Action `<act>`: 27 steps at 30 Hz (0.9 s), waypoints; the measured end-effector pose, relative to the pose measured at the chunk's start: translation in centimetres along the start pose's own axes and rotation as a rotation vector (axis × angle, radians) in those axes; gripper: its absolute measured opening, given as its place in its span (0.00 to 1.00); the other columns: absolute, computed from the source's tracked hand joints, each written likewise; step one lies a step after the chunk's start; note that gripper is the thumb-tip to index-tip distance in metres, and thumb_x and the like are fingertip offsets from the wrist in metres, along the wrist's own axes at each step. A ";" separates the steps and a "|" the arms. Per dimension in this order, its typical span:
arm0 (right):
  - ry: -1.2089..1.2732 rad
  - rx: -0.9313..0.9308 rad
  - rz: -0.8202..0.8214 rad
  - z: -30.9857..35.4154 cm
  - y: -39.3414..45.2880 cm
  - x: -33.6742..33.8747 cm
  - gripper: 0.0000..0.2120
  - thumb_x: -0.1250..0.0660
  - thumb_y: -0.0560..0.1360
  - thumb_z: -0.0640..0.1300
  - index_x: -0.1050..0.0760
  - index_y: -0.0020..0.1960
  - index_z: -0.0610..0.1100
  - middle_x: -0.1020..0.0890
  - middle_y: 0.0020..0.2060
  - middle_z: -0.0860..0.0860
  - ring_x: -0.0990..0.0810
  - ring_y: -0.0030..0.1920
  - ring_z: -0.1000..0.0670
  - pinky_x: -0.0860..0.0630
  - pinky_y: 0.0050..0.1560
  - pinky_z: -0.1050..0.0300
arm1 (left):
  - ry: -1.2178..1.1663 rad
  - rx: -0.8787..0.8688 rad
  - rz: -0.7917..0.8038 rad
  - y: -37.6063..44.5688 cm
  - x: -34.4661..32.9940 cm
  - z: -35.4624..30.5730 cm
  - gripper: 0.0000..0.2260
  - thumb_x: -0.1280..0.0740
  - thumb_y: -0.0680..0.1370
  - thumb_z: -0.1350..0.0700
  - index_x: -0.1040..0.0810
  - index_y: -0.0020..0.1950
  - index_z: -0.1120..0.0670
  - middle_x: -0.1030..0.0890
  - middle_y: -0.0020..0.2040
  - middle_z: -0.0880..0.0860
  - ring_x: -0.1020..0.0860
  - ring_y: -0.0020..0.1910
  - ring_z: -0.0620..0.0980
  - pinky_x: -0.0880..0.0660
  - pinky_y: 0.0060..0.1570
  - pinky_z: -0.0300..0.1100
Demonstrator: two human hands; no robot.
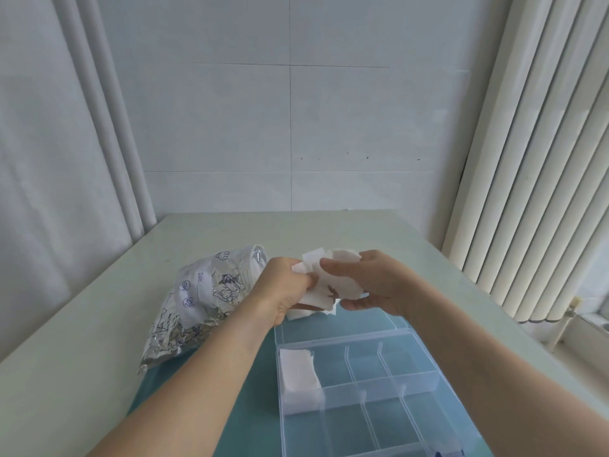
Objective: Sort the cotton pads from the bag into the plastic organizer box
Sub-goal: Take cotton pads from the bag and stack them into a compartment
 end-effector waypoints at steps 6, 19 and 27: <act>0.011 0.037 -0.071 0.5 0.8 2.1 0.07 0.27 0.76 0.39 0.19 0.53 0.40 0.14 0.41 0.45 0.14 0.40 0.48 0.21 0.35 0.57 | 0.033 -0.079 -0.029 0.8 0.0 -0.3 0.05 0.26 0.76 0.58 0.17 0.47 0.59 0.14 0.45 0.59 0.15 0.44 0.61 0.19 0.49 0.60; 0.094 0.069 -0.064 1.6 0.6 6.3 0.11 0.25 0.72 0.36 0.19 0.54 0.37 0.15 0.42 0.45 0.15 0.39 0.49 0.23 0.31 0.60 | -0.225 0.083 0.025 0.4 -2.3 1.5 0.02 0.31 0.79 0.62 0.22 0.51 0.61 0.16 0.50 0.63 0.14 0.42 0.59 0.19 0.31 0.45; -0.172 0.050 0.006 1.5 2.1 4.4 0.04 0.23 0.70 0.35 0.17 0.43 0.38 0.17 0.37 0.43 0.21 0.35 0.47 0.24 0.31 0.59 | -0.381 0.099 0.059 -0.1 -3.0 0.0 0.08 0.33 0.81 0.60 0.21 0.55 0.64 0.16 0.50 0.65 0.15 0.40 0.60 0.21 0.30 0.42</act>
Point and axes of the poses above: each hand's wrist, its own y-axis towards the middle knuckle, its own x-axis out of the back of the hand, z = x × y, the point moved 10 cm from there along y, towards the middle knuckle
